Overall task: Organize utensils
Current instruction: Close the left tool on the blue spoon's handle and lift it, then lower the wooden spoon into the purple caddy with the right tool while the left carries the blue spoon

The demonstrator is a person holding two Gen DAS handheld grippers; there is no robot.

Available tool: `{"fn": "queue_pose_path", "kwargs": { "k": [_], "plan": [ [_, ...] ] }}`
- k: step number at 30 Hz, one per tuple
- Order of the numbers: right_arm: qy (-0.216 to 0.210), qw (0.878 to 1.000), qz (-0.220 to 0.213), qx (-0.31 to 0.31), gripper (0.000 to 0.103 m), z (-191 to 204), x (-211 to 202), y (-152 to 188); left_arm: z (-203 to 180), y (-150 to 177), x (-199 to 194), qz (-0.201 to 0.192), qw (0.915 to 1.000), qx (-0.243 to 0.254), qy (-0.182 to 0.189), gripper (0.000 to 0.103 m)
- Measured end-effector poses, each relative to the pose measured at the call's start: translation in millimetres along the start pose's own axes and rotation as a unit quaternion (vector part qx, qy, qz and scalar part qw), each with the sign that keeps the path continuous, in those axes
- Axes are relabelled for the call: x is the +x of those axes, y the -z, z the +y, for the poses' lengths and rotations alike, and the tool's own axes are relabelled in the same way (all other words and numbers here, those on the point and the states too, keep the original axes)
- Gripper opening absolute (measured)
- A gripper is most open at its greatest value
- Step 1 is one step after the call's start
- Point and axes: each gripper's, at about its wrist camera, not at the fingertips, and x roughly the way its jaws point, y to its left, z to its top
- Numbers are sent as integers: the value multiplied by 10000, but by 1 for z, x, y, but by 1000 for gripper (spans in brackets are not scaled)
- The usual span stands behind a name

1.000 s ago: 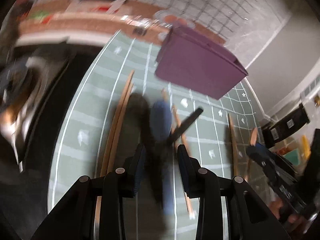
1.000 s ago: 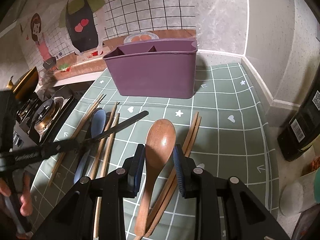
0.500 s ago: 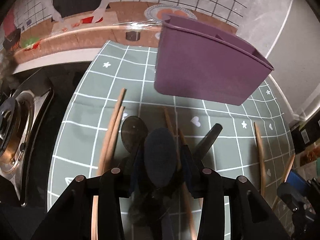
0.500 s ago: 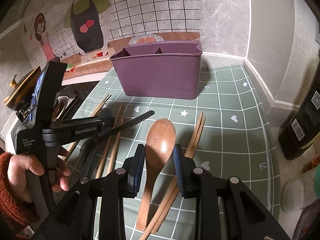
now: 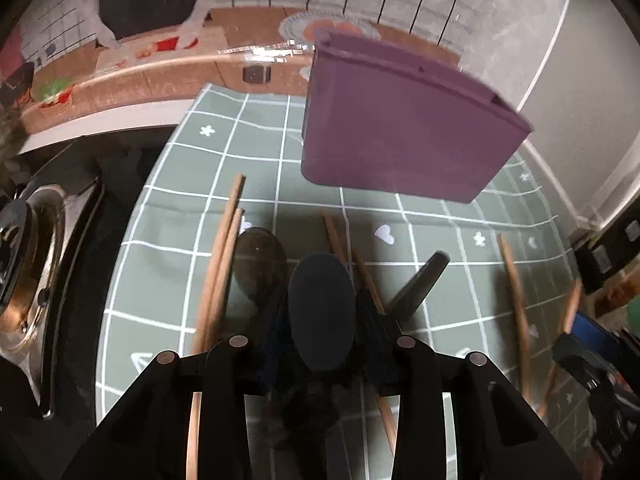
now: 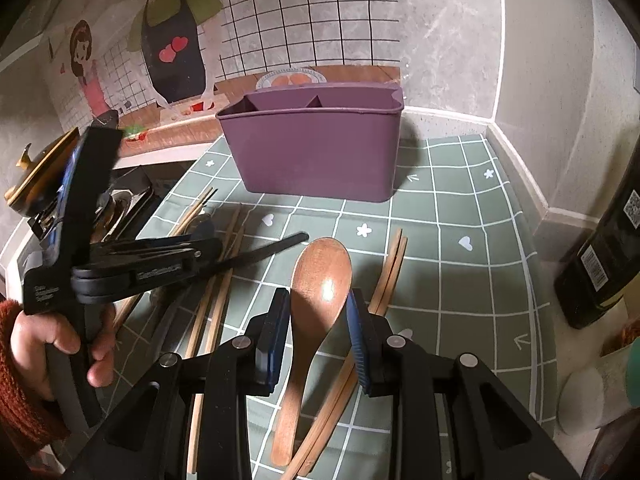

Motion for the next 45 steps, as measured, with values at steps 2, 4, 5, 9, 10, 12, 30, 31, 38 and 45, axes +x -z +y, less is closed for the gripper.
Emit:
{"fn": "queue_pose_path", "kwargs": {
  "k": [2,4,5,9,10,12,30,31,38,45],
  "plan": [
    [-53,10000,-7,30,27,-1,-1,-1,1,3,-12,-100,9999,-11,116,35],
    [-68,10000,-8,35,27,-2,-1,-2,3,6,-29,-256,9992,-45,308,35],
    [-57,10000,-7,31,27,-2,-1,-2,4,8,-38,-338,9986,-63,404,35],
    [-52,9999,-17,104,27,-3,-2,-3,4,12,-64,-609,9969,-20,507,35],
    [-41,9999,-34,131,26,-2,-2,-3,4,11,-70,-719,9962,15,498,35],
    [-12,9999,-72,141,26,-1,-3,-4,4,10,-79,-883,9950,93,450,35],
    [560,9729,-2205,-423,26,22,-139,-144,-30,-139,-225,-3320,9324,234,1411,35],
    [643,9679,-2384,-467,26,22,-145,-155,-32,-146,-226,-3423,9286,230,1415,35],
    [897,9545,-2824,-325,26,7,-126,-204,-39,-186,-174,-3504,9312,15,1005,35],
    [894,9672,-2370,-205,26,-8,-44,-206,-38,-190,-86,-3219,9452,-11,547,35]
  ]
}}
